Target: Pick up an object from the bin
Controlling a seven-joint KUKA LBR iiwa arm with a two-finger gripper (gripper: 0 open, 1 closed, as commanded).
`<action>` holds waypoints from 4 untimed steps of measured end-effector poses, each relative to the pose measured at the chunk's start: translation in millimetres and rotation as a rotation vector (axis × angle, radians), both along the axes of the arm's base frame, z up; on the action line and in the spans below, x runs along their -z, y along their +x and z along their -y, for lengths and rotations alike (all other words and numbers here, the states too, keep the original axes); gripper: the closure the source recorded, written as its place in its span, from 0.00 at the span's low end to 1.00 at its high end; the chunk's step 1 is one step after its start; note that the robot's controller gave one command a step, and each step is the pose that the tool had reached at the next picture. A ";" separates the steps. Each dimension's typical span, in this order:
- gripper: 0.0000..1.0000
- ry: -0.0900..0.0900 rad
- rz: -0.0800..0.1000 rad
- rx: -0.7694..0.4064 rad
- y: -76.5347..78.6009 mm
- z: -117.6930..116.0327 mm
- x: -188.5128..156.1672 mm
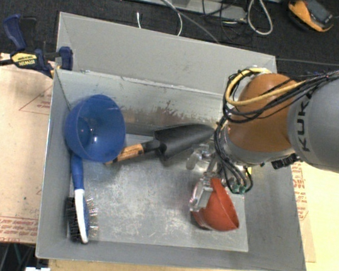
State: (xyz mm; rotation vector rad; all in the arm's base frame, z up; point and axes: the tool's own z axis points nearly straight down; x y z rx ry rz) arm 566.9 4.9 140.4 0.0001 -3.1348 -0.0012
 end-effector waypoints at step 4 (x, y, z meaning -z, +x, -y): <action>0.00 0.002 0.009 -0.179 89.4 -36.5 68.0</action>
Offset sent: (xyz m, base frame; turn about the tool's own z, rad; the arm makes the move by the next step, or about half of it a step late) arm 0.0888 0.0360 -0.0704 -0.1989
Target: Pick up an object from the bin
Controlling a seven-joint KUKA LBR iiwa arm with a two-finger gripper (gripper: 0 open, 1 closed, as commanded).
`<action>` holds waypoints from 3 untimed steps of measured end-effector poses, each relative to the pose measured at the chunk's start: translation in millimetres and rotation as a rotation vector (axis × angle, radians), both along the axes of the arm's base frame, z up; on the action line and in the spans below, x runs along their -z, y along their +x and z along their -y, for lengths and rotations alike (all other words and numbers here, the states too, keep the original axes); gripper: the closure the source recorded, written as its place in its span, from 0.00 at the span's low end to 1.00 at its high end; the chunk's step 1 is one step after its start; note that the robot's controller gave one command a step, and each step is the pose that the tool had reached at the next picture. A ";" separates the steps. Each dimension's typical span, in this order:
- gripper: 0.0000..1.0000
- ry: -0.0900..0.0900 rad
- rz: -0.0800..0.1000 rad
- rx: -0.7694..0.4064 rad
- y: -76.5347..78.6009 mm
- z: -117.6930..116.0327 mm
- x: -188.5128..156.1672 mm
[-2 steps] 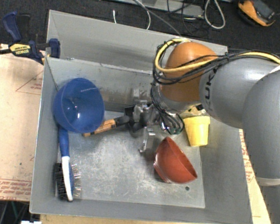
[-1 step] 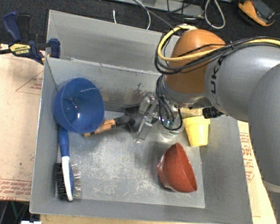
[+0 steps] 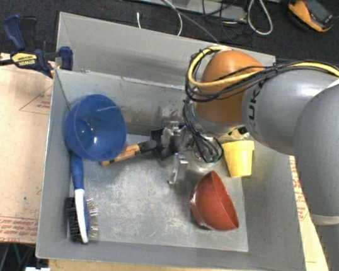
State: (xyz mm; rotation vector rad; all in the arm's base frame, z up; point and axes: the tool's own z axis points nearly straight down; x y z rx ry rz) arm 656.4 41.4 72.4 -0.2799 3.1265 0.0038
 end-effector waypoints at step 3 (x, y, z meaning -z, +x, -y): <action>1.00 0.000 0.005 0.016 1.1 -1.5 -1.7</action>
Offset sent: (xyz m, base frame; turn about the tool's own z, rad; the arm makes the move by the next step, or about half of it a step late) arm -0.0003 0.0016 0.0003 0.0123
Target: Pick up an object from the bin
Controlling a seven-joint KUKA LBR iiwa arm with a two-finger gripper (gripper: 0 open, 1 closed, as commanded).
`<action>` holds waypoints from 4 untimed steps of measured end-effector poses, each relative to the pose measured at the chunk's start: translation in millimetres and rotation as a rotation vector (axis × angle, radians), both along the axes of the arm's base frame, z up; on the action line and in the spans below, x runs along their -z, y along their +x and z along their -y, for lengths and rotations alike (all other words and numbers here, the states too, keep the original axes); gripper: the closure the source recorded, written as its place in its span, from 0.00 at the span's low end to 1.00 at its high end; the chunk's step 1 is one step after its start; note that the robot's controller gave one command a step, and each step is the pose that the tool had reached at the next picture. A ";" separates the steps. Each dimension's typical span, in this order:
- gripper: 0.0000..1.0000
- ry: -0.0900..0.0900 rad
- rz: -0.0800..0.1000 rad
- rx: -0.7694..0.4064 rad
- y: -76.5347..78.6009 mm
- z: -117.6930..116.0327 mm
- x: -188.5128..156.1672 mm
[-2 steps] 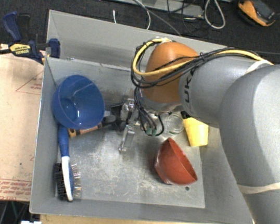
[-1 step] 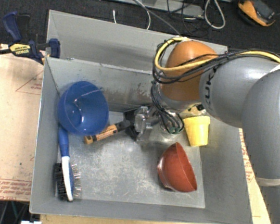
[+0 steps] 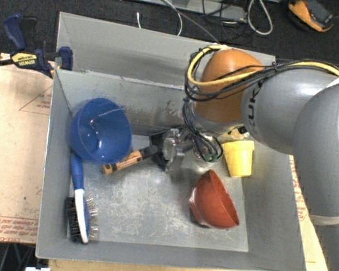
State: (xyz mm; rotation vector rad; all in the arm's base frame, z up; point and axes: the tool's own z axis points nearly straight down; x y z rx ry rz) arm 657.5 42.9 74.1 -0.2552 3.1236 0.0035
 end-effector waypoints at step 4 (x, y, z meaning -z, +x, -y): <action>1.00 0.000 -0.005 0.001 -1.7 -0.5 -83.4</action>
Offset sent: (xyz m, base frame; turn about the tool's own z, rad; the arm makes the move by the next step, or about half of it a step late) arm -0.0008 0.0001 0.0267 0.0003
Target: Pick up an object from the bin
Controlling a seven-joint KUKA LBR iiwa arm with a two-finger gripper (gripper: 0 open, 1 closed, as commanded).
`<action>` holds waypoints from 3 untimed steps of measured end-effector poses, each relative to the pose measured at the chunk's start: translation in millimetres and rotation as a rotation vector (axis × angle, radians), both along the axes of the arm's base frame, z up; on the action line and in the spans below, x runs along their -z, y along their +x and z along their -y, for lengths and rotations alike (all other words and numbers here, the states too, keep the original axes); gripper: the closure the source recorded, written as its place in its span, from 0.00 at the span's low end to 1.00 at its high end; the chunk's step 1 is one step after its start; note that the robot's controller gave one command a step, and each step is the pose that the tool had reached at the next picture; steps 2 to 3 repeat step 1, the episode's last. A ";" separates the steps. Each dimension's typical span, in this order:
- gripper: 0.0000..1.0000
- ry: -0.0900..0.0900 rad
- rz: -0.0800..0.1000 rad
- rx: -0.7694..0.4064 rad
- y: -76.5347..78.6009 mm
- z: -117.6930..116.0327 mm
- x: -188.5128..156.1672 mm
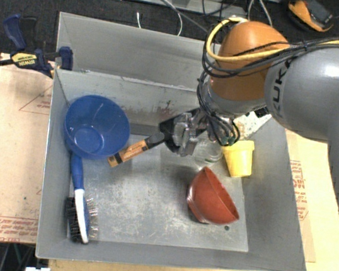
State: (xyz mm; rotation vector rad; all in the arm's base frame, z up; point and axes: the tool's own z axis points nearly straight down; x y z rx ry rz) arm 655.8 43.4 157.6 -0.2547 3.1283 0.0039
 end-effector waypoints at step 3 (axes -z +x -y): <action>1.00 0.000 0.007 0.000 1.4 -0.3 -27.4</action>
Offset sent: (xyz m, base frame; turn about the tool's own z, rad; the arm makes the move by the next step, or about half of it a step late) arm 0.0014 0.0001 0.0244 0.0000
